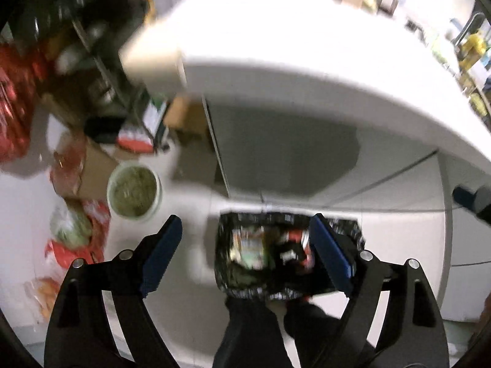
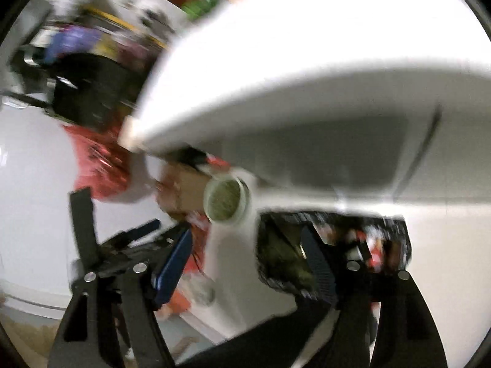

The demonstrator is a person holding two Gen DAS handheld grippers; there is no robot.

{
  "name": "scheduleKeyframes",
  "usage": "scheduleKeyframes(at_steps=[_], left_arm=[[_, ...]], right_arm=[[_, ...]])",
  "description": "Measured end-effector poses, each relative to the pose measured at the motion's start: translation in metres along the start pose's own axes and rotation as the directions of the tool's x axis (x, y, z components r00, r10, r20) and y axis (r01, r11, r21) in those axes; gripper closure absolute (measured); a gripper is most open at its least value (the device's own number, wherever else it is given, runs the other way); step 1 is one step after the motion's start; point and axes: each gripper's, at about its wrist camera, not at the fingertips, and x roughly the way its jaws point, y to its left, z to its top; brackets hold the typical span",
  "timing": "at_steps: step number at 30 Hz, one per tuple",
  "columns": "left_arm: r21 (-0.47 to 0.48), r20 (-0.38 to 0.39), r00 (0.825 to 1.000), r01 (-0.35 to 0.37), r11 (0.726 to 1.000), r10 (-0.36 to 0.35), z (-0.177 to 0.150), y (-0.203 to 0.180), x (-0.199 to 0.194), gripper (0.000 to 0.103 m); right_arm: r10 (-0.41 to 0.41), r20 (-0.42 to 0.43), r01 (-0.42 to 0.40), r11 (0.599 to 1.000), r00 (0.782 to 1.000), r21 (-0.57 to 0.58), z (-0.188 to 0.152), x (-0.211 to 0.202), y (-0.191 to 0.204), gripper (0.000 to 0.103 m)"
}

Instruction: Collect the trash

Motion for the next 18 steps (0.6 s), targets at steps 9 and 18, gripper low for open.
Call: scheduleKeyframes(at_steps=[9,18], left_arm=[[0.023,0.181,0.981,0.059,0.998,-0.063,0.050,0.018,-0.045,0.015],[-0.015,0.124,0.990,0.074,0.997,-0.072,0.046,0.045,-0.038,0.015]], right_arm=[[-0.130,0.325,0.162,0.984,0.937,-0.073,0.100,-0.033,0.049,0.021],[-0.301,0.290,0.321,0.947,0.908,-0.023,0.211,0.047,0.044,0.037]])
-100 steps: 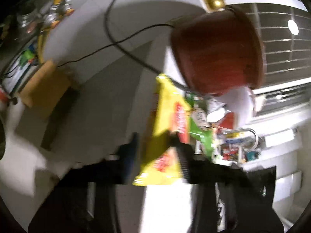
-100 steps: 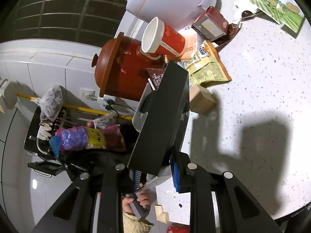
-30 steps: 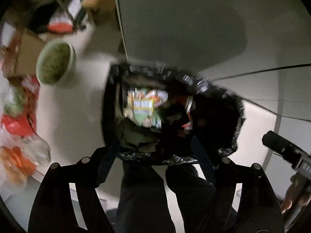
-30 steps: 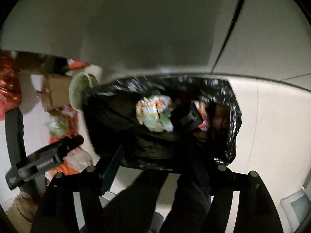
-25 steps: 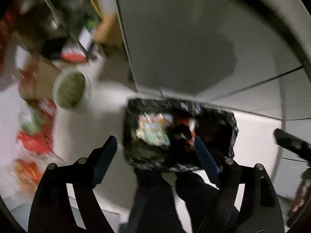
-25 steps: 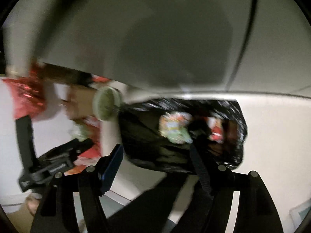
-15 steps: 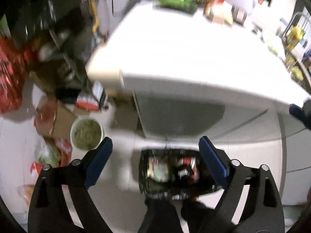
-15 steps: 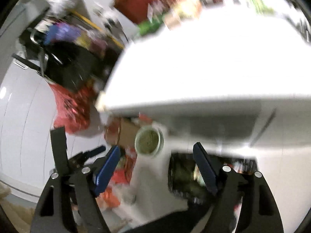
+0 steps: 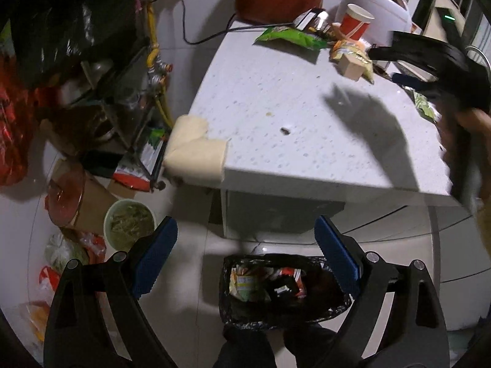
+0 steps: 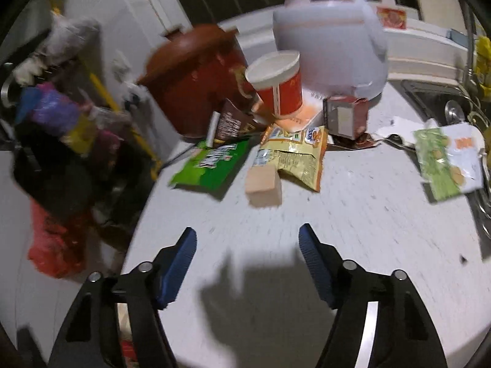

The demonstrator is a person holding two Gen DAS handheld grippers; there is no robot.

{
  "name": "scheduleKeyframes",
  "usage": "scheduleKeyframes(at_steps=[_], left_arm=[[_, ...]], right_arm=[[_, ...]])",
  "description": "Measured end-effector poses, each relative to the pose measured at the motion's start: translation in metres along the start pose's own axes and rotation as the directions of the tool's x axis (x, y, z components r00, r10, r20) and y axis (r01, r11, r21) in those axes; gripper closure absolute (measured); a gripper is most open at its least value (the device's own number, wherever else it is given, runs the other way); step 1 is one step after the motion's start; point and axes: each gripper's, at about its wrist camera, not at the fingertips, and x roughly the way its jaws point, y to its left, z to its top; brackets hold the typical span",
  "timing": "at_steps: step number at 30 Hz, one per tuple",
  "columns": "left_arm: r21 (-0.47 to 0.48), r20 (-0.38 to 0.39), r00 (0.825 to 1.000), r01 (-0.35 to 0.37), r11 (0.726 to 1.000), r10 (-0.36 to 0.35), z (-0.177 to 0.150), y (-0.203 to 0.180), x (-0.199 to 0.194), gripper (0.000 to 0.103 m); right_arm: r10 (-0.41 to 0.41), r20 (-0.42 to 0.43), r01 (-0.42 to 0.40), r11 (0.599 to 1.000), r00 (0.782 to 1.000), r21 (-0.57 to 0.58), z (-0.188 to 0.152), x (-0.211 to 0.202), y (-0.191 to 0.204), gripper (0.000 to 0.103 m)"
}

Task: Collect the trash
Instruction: 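Grasp the green chip bag with the left tool while the right tool grasps the wooden block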

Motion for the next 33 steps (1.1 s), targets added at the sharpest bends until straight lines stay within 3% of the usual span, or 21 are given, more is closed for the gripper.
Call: scheduleKeyframes(at_steps=[6,7,9,12,16,21,24,27,29,31,33], left_arm=[[-0.057,-0.031,0.998,-0.051,0.997,0.049,-0.008,0.015,-0.003,0.015],[-0.069,-0.032,0.998,-0.065,0.996,0.063,-0.008,0.016,-0.004,0.015],[-0.089,-0.033,0.997,-0.071,0.993,0.068,-0.007,0.016,-0.005,0.015],[-0.130,-0.039,0.998,-0.058,0.990,0.053,0.006,0.012,-0.003,0.015],[-0.214,-0.069,0.997,0.011,0.977,-0.026,0.043,0.003,0.009,0.015],[-0.350,-0.028,0.991,0.115,0.930,-0.133,0.098,-0.009,0.026,0.015],[-0.456,0.007,0.975,0.202,0.867,-0.223,0.132,-0.012,0.043,0.015],[-0.570,0.059,0.958,0.263,0.779,-0.280,0.163,-0.012,0.063,0.015],[-0.649,0.099,0.940,0.310,0.695,-0.327,0.180,-0.009,0.081,0.015],[-0.693,0.119,0.925,0.337,0.638,-0.360,0.191,-0.007,0.095,0.015],[-0.740,0.145,0.905,0.367,0.563,-0.399,0.201,-0.005,0.113,0.015]], right_arm=[[-0.134,-0.041,0.132,0.990,0.990,-0.050,0.026,0.067,0.006,0.039],[-0.145,-0.040,0.143,0.988,0.989,-0.063,0.028,0.071,0.007,0.042],[-0.155,-0.046,0.149,0.983,0.987,-0.109,0.033,0.081,0.008,0.062],[-0.084,-0.055,0.079,0.992,0.995,-0.098,0.033,0.074,0.003,0.066],[0.061,-0.027,-0.063,0.995,0.998,-0.074,0.028,0.026,-0.014,0.067],[0.162,0.002,-0.162,0.985,0.987,-0.063,0.019,-0.044,-0.049,0.066],[0.184,0.016,-0.183,0.981,0.983,-0.066,0.010,-0.080,-0.072,0.066],[0.192,0.027,-0.190,0.980,0.981,-0.066,0.005,-0.100,-0.088,0.066],[0.203,0.033,-0.202,0.978,0.979,-0.048,0.001,-0.109,-0.097,0.066],[0.204,0.031,-0.202,0.978,0.979,-0.046,-0.005,-0.114,-0.103,0.066],[0.211,0.023,-0.210,0.976,0.977,-0.053,-0.010,-0.119,-0.107,0.066]])
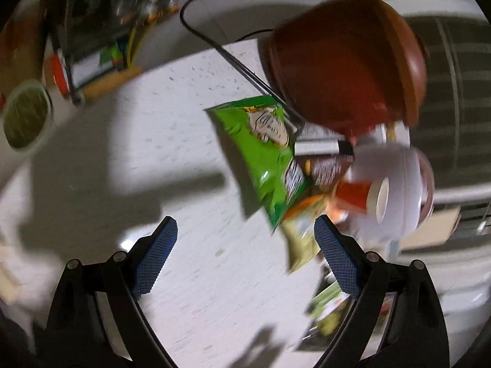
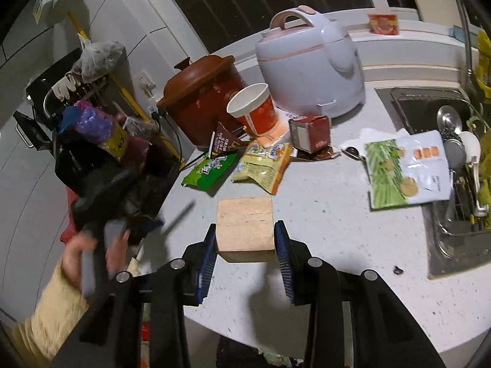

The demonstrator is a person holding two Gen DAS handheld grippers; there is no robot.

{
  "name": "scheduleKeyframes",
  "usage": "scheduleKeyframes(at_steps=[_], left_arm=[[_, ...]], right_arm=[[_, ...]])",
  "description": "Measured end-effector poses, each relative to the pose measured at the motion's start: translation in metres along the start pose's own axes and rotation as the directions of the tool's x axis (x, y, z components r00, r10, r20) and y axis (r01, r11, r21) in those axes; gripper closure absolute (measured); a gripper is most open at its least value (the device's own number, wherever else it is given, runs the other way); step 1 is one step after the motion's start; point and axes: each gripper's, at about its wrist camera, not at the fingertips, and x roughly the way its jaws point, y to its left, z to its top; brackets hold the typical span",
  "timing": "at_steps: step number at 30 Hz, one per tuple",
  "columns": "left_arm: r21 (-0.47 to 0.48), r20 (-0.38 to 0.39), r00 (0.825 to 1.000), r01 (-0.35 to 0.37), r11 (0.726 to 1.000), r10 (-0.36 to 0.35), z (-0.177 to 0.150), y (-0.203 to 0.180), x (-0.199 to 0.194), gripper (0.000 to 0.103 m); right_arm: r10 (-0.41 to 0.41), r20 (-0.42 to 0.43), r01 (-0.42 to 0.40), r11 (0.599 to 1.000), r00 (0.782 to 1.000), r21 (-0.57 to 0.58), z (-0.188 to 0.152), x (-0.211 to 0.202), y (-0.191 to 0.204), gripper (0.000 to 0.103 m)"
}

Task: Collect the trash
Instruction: 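Grasp the green chip bag with the left tool while the right tool grasps the wooden block, then drop the green chip bag from the left tool into the trash bag while the right tool drops the block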

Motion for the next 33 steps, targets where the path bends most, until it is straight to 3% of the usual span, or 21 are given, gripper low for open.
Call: scheduleKeyframes(at_steps=[5,11,13,14,15,16,18,25,33], left_arm=[[-0.185,-0.023,0.996,0.080,0.980,-0.085,0.012,0.011,0.029,0.015],[-0.255,-0.017,0.985,0.159,0.954,-0.169,0.013,0.005,0.045,0.016],[-0.277,-0.009,0.978,0.196,0.941,-0.207,0.012,0.006,0.049,0.024],[-0.276,-0.007,0.976,0.209,0.938,-0.219,0.012,0.006,0.051,0.043],[-0.265,-0.012,0.973,0.220,0.939,-0.231,0.012,0.006,0.054,0.076],[-0.265,-0.030,0.970,0.226,0.937,-0.242,0.012,0.006,0.060,0.083],[-0.288,-0.039,0.962,0.247,0.925,-0.269,0.010,0.009,0.064,0.084],[-0.200,-0.042,0.943,0.316,0.928,-0.330,0.008,0.001,0.043,0.089],[0.050,-0.048,0.955,0.294,0.954,-0.292,-0.003,-0.010,-0.012,0.090]], right_arm=[[0.019,-0.002,-0.019,1.000,1.000,-0.004,-0.003,-0.008,-0.005,0.066],[0.015,0.015,-0.015,1.000,1.000,0.003,0.003,-0.015,-0.016,0.066],[0.015,0.016,-0.015,1.000,1.000,0.010,0.005,-0.016,-0.019,0.066],[0.015,0.016,-0.015,1.000,1.000,0.007,0.005,-0.017,-0.020,0.066],[0.016,0.016,-0.016,1.000,1.000,-0.002,0.005,-0.017,-0.019,0.066],[0.020,0.015,-0.020,1.000,1.000,-0.008,0.005,-0.017,-0.019,0.067],[0.017,0.017,-0.017,1.000,1.000,-0.022,0.005,-0.014,-0.017,0.068],[0.039,0.010,-0.039,0.999,0.999,-0.005,0.005,-0.004,-0.014,0.068],[0.069,-0.003,-0.069,0.997,0.998,-0.041,0.004,0.007,0.011,0.068]])
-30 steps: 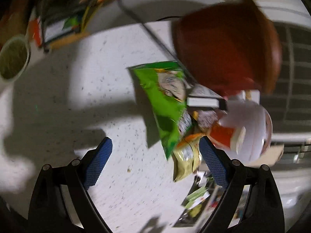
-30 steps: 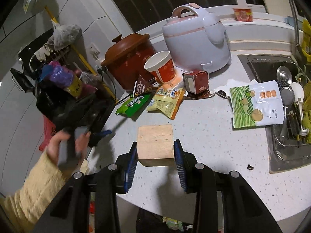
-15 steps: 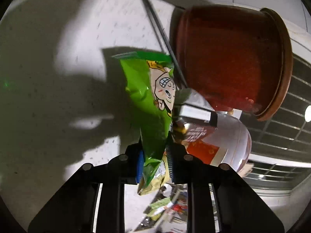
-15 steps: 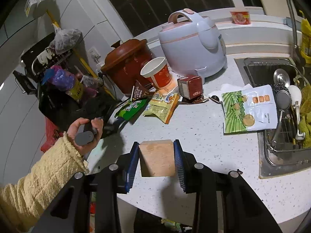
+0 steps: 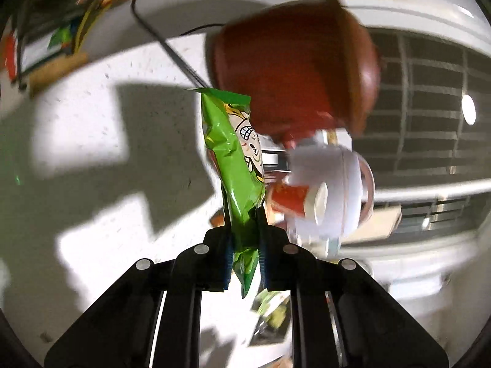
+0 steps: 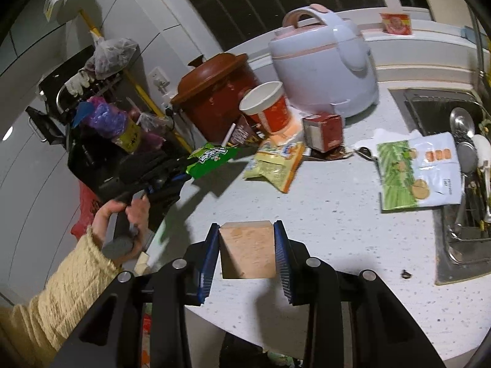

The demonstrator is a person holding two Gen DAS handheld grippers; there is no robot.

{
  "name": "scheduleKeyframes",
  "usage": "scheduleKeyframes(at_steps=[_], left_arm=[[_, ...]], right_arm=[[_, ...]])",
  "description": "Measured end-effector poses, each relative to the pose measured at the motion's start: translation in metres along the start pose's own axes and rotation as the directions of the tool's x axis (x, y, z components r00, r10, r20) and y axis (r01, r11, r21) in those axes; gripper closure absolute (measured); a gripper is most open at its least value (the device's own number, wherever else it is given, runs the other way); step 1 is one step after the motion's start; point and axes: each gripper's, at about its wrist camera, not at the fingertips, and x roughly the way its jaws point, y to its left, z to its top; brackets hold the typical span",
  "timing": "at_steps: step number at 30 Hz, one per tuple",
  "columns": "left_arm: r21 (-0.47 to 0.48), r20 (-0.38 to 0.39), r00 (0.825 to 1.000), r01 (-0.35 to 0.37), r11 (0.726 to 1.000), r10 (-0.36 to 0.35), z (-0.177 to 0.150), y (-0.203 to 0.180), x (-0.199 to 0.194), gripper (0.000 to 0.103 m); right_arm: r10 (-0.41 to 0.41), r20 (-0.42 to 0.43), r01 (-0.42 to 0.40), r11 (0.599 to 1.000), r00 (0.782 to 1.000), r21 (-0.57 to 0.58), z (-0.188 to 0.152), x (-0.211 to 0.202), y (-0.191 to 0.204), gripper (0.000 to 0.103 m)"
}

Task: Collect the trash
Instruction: 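Drop the green chip bag from the left tool into the trash bag while the right tool drops the block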

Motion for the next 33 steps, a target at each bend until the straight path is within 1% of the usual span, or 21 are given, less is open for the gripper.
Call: scheduleKeyframes(at_steps=[1,2,5,7,8,10,12,14,15,18,19,21,22,24,25,26,28,30,31,32,33], left_arm=[[0.029,-0.008,1.000,-0.004,1.000,0.004,-0.005,-0.002,-0.007,0.090],[0.081,-0.021,1.000,-0.015,0.997,0.016,-0.014,-0.007,-0.019,0.090],[0.254,-0.045,0.997,-0.048,0.966,0.061,-0.043,-0.019,-0.054,0.091],[0.353,-0.059,0.993,-0.070,0.933,0.097,-0.066,-0.021,-0.077,0.091],[0.403,-0.070,0.990,-0.086,0.911,0.125,-0.080,-0.021,-0.090,0.091],[0.479,-0.094,0.976,-0.127,0.868,0.194,-0.108,-0.012,-0.114,0.092],[0.496,-0.132,0.966,-0.128,0.859,0.221,-0.130,0.008,-0.138,0.093],[0.511,-0.155,0.952,-0.150,0.846,0.262,-0.152,0.024,-0.155,0.094],[0.508,-0.169,0.948,-0.150,0.848,0.269,-0.157,0.032,-0.159,0.095],[0.478,-0.227,0.924,-0.169,0.862,0.307,-0.181,0.066,-0.172,0.097],[0.471,-0.241,0.913,-0.186,0.862,0.328,-0.188,0.080,-0.174,0.097],[0.456,-0.264,0.893,-0.217,0.863,0.364,-0.196,0.103,-0.169,0.098],[0.451,-0.282,0.876,-0.238,0.860,0.391,-0.200,0.121,-0.162,0.098],[0.465,-0.301,0.850,-0.264,0.845,0.432,-0.209,0.148,-0.150,0.098],[0.489,-0.301,0.831,-0.286,0.824,0.467,-0.213,0.164,-0.140,0.099],[0.502,-0.302,0.817,-0.302,0.811,0.491,-0.215,0.175,-0.134,0.099],[0.522,-0.320,0.790,-0.313,0.794,0.522,-0.219,0.201,-0.115,0.100],[0.577,-0.315,0.743,-0.344,0.741,0.590,-0.228,0.230,-0.088,0.101],[0.603,-0.317,0.723,-0.346,0.719,0.614,-0.233,0.245,-0.075,0.101],[0.624,-0.311,0.707,-0.351,0.698,0.635,-0.236,0.255,-0.068,0.101],[0.639,-0.320,0.691,-0.347,0.687,0.648,-0.240,0.267,-0.055,0.101]], right_arm=[[0.003,-0.002,-0.004,1.000,1.000,-0.010,0.000,0.001,0.004,0.068],[0.006,-0.004,-0.006,1.000,1.000,-0.026,-0.001,0.001,0.010,0.068],[0.013,-0.018,-0.014,0.997,1.000,-0.072,-0.005,0.002,0.028,0.068],[0.019,-0.033,-0.022,0.994,0.999,-0.102,-0.010,0.001,0.040,0.068],[0.025,-0.043,-0.030,0.992,0.999,-0.120,-0.014,-0.001,0.048,0.068],[0.041,-0.074,-0.052,0.988,0.996,-0.148,-0.026,-0.002,0.062,0.068],[0.045,-0.118,-0.067,0.980,0.992,-0.189,-0.043,-0.002,0.079,0.068],[0.049,-0.163,-0.082,0.976,0.985,-0.203,-0.061,-0.001,0.090,0.068],[0.054,-0.195,-0.093,0.976,0.979,-0.199,-0.072,0.001,0.095,0.068],[0.061,-0.286,-0.110,0.981,0.956,-0.162,-0.105,0.009,0.103,0.068],[0.059,-0.332,-0.116,0.981,0.941,-0.153,-0.121,0.014,0.106,0.068],[0.031,-0.373,-0.095,0.983,0.927,-0.155,-0.142,0.021,0.109,0.068],[0.020,-0.392,-0.084,0.985,0.920,-0.149,-0.152,0.024,0.107,0.068],[-0.016,-0.417,-0.053,0.987,0.909,-0.153,-0.170,0.033,0.106,0.068],[-0.033,-0.437,-0.035,0.988,0.899,-0.148,-0.184,0.041,0.103,0.068],[-0.049,-0.455,-0.014,0.991,0.889,-0.134,-0.197,0.049,0.097,0.068],[-0.096,-0.468,0.033,0.990,0.878,-0.140,-0.222,0.065,0.087,0.068],[-0.140,-0.484,0.087,0.988,0.864,-0.130,-0.250,0.087,0.071,0.068],[-0.159,-0.491,0.112,0.986,0.856,-0.125,-0.262,0.097,0.065,0.068],[-0.176,-0.496,0.135,0.984,0.850,-0.117,-0.274,0.108,0.057,0.068],[-0.195,-0.494,0.159,0.981,0.847,-0.115,-0.286,0.118,0.050,0.068]])
